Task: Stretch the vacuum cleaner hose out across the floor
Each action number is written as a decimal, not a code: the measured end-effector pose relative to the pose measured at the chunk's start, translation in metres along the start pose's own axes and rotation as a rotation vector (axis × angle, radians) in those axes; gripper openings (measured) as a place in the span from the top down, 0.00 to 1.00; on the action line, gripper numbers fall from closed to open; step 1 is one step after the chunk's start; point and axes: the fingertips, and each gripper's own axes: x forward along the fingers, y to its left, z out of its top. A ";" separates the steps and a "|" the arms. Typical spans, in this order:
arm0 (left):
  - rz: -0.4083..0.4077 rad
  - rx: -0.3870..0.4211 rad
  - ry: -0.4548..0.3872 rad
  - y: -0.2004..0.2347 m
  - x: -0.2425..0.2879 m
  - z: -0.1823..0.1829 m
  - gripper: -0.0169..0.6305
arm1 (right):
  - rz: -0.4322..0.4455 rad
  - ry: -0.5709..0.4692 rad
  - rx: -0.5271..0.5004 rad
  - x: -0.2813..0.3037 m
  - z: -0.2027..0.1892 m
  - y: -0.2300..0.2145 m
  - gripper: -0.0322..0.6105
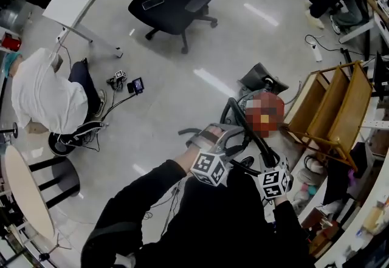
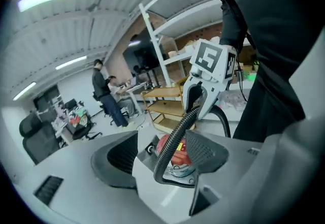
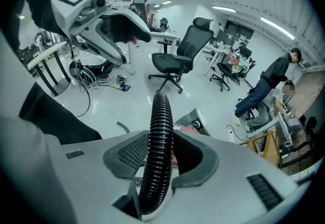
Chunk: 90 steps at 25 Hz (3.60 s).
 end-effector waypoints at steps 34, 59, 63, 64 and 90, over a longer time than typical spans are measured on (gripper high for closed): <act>-0.137 0.233 0.532 -0.071 -0.071 -0.015 0.71 | 0.095 -0.396 0.261 -0.121 -0.072 0.067 0.51; 0.007 -0.419 0.065 -0.095 -0.344 -0.126 0.71 | -0.384 -0.449 -0.463 -0.162 0.256 0.174 0.72; 0.036 -0.511 -0.044 -0.110 -0.342 -0.085 0.71 | -0.263 -0.590 -0.550 -0.183 0.268 0.186 0.72; 0.031 -0.496 -0.049 -0.116 -0.342 -0.071 0.71 | -0.223 -0.627 -0.571 -0.187 0.266 0.190 0.72; 0.107 -1.278 -0.187 -0.204 -0.506 -0.176 0.75 | 0.194 -0.535 0.430 -0.155 0.225 0.362 0.56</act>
